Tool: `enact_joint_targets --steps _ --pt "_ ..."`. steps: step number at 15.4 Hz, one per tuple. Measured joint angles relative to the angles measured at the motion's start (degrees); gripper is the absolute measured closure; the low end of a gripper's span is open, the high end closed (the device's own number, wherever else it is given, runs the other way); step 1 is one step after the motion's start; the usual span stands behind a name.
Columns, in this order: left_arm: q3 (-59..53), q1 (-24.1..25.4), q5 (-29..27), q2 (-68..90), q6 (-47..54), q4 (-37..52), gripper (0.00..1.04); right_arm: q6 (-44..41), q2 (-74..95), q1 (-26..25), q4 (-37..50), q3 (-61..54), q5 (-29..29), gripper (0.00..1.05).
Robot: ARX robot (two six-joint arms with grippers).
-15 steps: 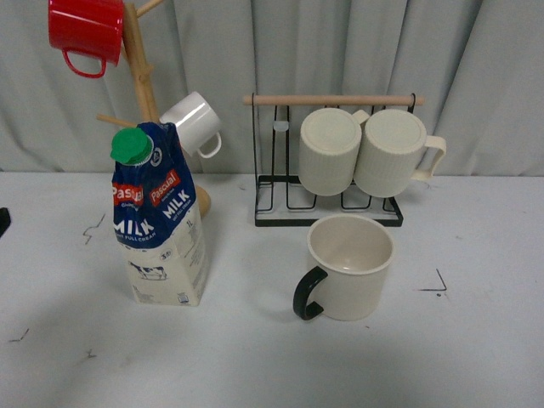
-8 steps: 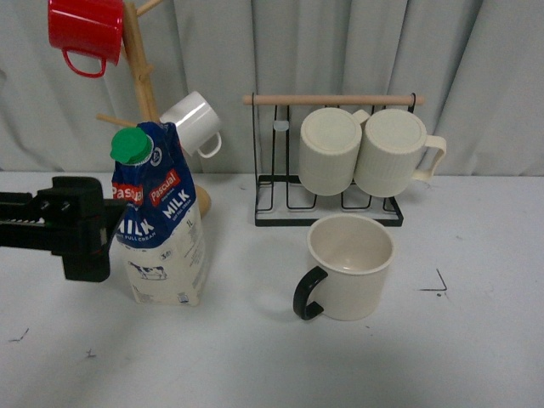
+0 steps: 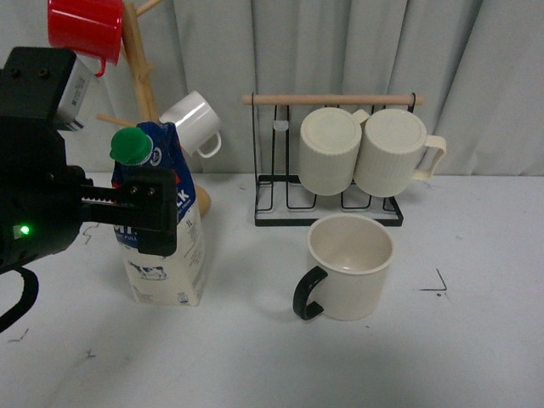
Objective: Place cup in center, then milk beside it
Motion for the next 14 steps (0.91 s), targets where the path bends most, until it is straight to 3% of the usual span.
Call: enact_joint_targets --steps 5,11,12,14 --pt "4.83 -0.09 -2.64 5.16 0.55 1.16 0.11 -0.02 0.00 0.00 0.00 0.00 0.00 0.06" --pt "5.57 -0.50 -3.45 6.01 -1.46 -0.28 0.76 0.00 0.00 0.00 0.00 0.00 0.00 0.06" --pt "5.51 -1.49 -4.42 4.96 -2.40 -1.97 0.97 0.00 0.00 0.00 0.00 0.00 0.00 0.06" --pt "4.98 -2.78 -6.43 2.95 -4.26 -3.78 1.01 0.00 0.00 0.00 0.00 0.00 0.00 0.06"
